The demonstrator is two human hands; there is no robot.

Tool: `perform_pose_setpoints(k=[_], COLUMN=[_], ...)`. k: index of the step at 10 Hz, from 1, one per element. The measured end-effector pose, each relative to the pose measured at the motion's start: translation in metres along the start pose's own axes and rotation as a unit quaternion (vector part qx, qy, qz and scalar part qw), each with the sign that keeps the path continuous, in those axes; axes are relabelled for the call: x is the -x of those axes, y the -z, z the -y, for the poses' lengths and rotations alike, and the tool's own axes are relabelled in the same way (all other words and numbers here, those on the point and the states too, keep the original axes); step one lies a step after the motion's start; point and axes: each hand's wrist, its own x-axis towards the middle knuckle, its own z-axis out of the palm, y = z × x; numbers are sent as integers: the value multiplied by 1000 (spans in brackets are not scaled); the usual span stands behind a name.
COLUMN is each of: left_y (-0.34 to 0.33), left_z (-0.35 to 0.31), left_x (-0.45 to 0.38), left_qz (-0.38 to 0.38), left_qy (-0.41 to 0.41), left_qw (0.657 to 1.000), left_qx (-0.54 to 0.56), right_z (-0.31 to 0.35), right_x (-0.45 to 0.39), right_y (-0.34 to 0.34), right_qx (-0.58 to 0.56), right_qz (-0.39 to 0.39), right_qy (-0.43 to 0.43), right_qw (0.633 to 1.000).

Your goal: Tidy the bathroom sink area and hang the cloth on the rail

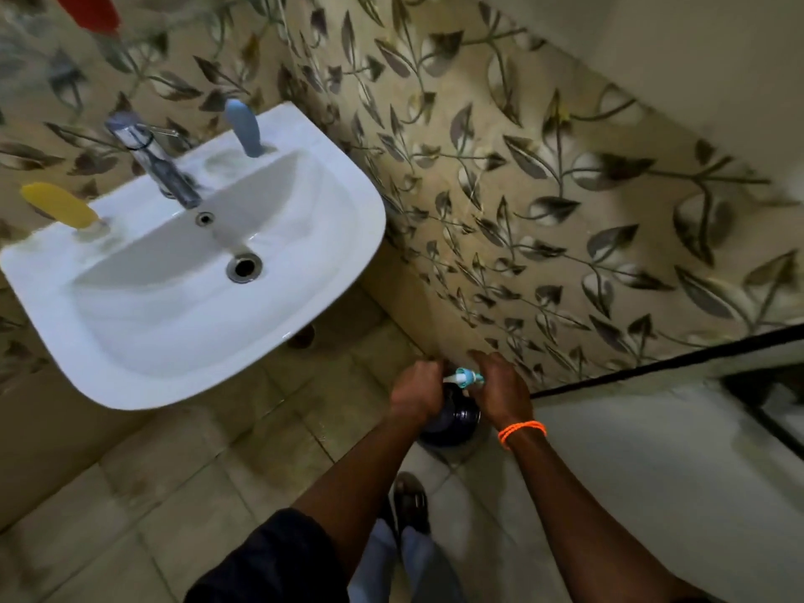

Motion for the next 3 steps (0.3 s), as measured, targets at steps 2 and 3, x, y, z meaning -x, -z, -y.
perform_pose_setpoints(k=[2,3], left_y=[16,42], left_z=[12,20], left_x=[16,25], left_qz=[-88,-141], left_qy=[6,-10], left_qw=[995,988], left_qx=[-37,-53], right_z=[-6,22], right_x=[0,1], right_y=[6,10], right_qx=[-14,-19], right_qz=[-13,-29], right_qy=[-15,2], right_qw=[1000,999])
